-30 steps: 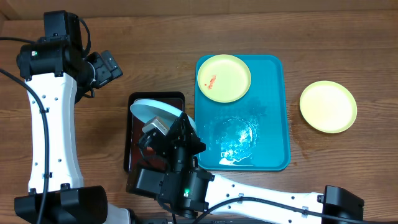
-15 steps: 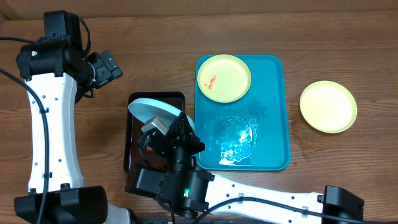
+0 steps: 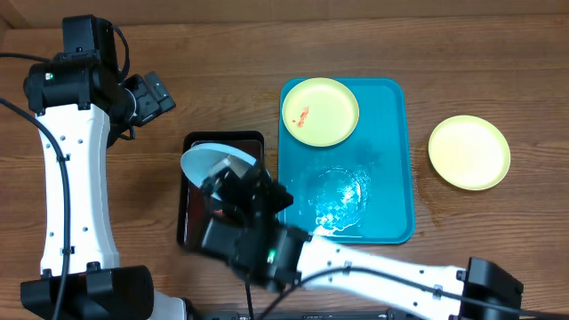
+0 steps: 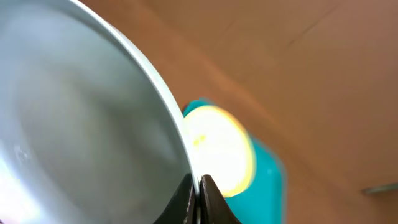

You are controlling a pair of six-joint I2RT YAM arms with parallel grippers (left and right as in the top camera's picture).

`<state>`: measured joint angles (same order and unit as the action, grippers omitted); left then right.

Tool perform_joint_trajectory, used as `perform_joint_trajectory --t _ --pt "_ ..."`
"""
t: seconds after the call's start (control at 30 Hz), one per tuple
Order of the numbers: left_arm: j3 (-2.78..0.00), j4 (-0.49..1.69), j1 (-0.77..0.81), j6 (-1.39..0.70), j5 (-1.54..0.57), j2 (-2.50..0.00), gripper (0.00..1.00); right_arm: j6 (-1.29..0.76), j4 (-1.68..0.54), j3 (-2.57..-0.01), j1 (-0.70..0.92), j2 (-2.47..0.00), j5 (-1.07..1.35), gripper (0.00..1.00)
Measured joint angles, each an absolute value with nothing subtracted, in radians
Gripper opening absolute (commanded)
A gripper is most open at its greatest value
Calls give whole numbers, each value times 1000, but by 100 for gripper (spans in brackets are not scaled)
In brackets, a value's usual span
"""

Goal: Clean dirty plates on tray and stack at the side
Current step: 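Carry the light-blue plate right and stack it on the yellow plate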

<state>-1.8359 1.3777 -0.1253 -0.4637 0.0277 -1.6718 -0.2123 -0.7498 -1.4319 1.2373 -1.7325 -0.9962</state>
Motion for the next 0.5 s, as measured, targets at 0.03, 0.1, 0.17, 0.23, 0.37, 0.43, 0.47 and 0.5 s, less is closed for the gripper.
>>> perform_joint_trajectory --t 0.03,0.1,0.17,0.23,0.37,0.43,0.47,0.5 --pt "-1836 1378 -125 -464 28 -1672 100 -232 -754 -1432 1206 -1732 -928 4" --pt "-1836 1378 -125 -464 28 -1672 100 -265 -770 -1433 1137 -1732 -788 4" --pt "-1836 1377 -125 -464 28 -1672 100 -288 -796 -1435 1060 -1732 -646 4" --pt "-1836 1378 -125 -464 28 -1672 100 -304 -831 -1450 950 -1732 -444 4" --pt "-1836 1378 -125 -464 31 -1672 100 -322 -877 -1502 736 -1728 -104 4" --pt "-1836 1380 -125 -464 30 -1672 100 -332 -893 -1528 598 -1705 95 4" --pt "-1836 1380 -125 -464 31 -1672 100 -338 -900 -1533 553 -1695 144 4" --pt "-1836 1381 -125 -464 31 -1672 100 -347 -918 -1541 484 -1681 207 4"
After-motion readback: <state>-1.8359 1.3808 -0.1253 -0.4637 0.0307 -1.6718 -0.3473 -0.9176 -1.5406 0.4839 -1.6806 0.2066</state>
